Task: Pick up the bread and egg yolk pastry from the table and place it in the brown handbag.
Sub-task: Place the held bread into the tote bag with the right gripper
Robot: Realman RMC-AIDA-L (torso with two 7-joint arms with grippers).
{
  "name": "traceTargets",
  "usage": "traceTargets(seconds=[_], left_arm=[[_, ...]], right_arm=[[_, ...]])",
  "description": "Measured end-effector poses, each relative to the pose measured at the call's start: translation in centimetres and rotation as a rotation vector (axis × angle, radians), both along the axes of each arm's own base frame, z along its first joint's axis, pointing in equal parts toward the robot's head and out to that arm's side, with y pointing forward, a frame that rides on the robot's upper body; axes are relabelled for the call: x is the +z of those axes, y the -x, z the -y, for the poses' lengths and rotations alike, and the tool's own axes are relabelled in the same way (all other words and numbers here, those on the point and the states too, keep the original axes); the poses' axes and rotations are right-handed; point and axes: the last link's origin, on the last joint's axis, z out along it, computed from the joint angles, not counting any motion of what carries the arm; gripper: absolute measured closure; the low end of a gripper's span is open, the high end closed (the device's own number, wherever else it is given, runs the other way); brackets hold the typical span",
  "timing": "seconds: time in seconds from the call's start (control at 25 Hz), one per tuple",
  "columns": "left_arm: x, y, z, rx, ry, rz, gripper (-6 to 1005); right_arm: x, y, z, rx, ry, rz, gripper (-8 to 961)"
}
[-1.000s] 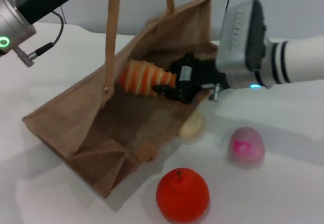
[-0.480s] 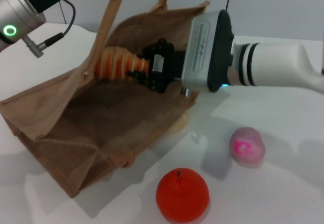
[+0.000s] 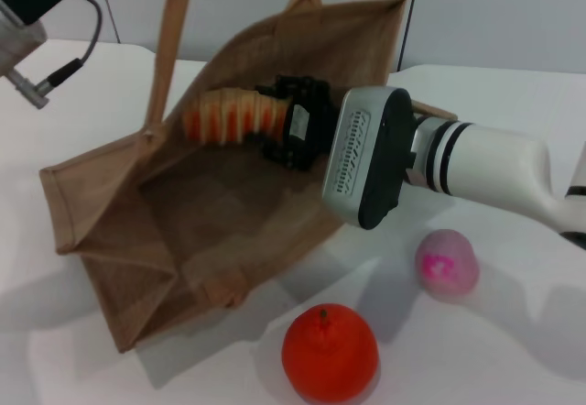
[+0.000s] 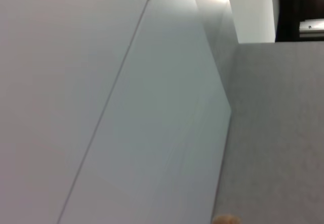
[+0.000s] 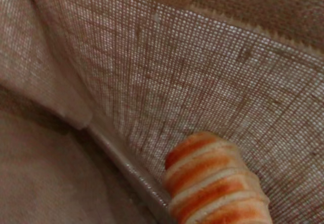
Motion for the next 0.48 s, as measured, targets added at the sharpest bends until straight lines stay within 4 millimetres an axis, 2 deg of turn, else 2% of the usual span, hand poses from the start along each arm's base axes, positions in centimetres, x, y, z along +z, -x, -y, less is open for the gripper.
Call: traceTargets(seconds=[0.24, 0.44, 0.48], left_arm=[[1.1, 2.1, 0.3, 0.082, -0.078, 0.02, 877], [1.7, 4.7, 0.3, 0.221, -0.167, 0.03, 877], [1.9, 5.3, 0.2, 0.252, -0.18, 0.03, 877]], right_arm=[[-0.5, 0.3, 1.0, -0.002, 0.02, -0.028, 455], [-0.9, 0.8, 2.1, -0.006, 0.063, -0.07, 202], [-1.0, 0.8, 2.3, -0.012, 0.072, -0.08, 177]])
